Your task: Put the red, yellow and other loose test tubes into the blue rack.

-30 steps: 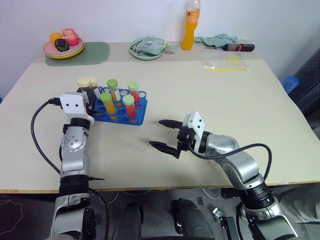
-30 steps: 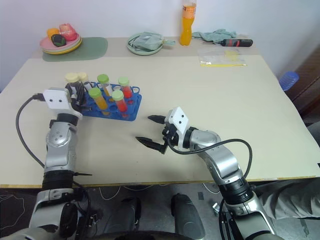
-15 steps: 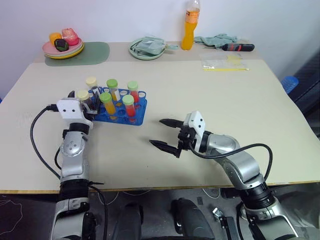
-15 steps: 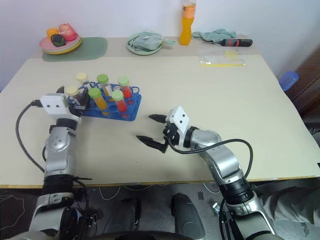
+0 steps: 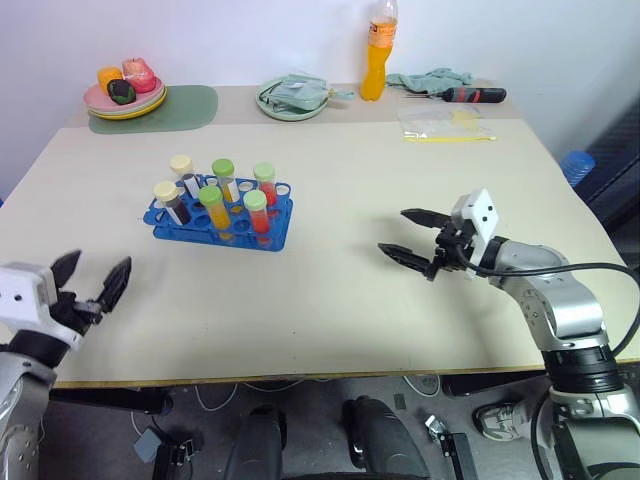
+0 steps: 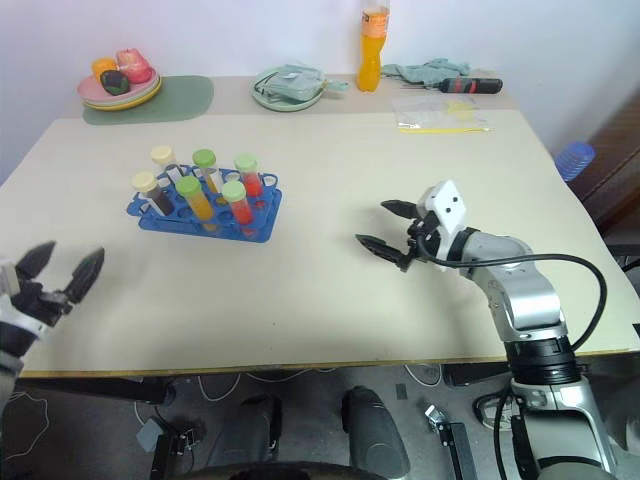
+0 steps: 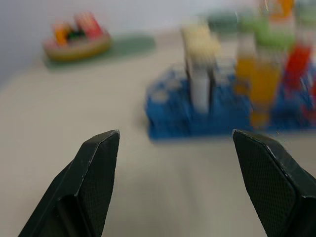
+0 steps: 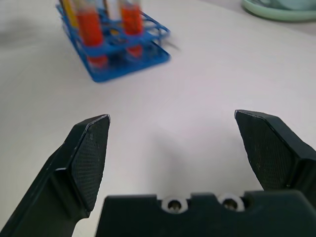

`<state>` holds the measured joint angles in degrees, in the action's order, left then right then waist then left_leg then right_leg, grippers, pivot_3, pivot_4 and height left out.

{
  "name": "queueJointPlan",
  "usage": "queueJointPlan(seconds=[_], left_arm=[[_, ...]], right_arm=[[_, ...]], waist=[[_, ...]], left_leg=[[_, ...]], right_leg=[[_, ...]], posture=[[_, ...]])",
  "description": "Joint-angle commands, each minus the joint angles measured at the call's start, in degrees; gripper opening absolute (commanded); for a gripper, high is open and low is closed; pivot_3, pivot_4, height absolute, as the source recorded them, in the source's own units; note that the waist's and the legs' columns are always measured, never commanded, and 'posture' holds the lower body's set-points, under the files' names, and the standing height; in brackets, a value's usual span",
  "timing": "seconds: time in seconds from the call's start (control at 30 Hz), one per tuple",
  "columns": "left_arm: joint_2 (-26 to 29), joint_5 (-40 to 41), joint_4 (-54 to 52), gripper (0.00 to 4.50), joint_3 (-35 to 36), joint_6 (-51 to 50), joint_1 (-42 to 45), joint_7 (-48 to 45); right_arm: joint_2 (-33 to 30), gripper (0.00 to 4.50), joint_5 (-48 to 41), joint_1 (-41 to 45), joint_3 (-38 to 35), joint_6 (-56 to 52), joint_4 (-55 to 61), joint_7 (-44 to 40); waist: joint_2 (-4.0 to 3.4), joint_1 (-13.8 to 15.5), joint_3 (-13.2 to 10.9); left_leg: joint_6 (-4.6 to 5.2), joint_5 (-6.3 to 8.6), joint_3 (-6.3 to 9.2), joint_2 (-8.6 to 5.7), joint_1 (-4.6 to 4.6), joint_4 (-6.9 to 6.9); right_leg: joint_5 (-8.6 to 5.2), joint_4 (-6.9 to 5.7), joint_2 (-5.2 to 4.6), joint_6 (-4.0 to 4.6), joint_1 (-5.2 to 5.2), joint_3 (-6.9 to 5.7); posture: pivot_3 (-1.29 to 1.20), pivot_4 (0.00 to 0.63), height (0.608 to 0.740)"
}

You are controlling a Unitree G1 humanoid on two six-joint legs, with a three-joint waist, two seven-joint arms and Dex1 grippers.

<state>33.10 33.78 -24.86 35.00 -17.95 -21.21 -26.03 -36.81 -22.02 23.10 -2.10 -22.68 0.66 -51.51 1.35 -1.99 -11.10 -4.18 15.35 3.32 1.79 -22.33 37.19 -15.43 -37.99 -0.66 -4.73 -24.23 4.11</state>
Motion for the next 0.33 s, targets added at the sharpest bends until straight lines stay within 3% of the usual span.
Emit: queueJointPlan(seconds=[0.03, 0.33], left_arm=[[0.78, 0.00, -1.88, 3.74, 1.77, -0.09, -1.37, -1.76], [-1.41, -3.10, -0.87, 3.74, -1.99, 0.17, 0.89, -0.08]], right_arm=[[-1.70, 4.50, 0.59, 1.26, -2.32, 2.79, -1.54, -1.11], [-1.55, 4.50, 2.20, 0.58, -1.76, 4.26, -2.94, -1.51]], waist=[[0.00, -0.25, 0.00], [-0.01, -0.55, 0.00]], left_leg=[[0.00, 0.00, 0.00, 0.01, 0.00, 0.00], [0.00, 0.00, 0.00, 0.02, 0.02, -0.02]], right_leg=[[0.01, 0.00, 0.01, -0.02, 0.00, 0.00], [0.03, -0.01, 0.02, -0.05, -0.01, 0.02]], posture=[[0.00, 0.150, 0.740], [0.00, 0.150, 0.740]])
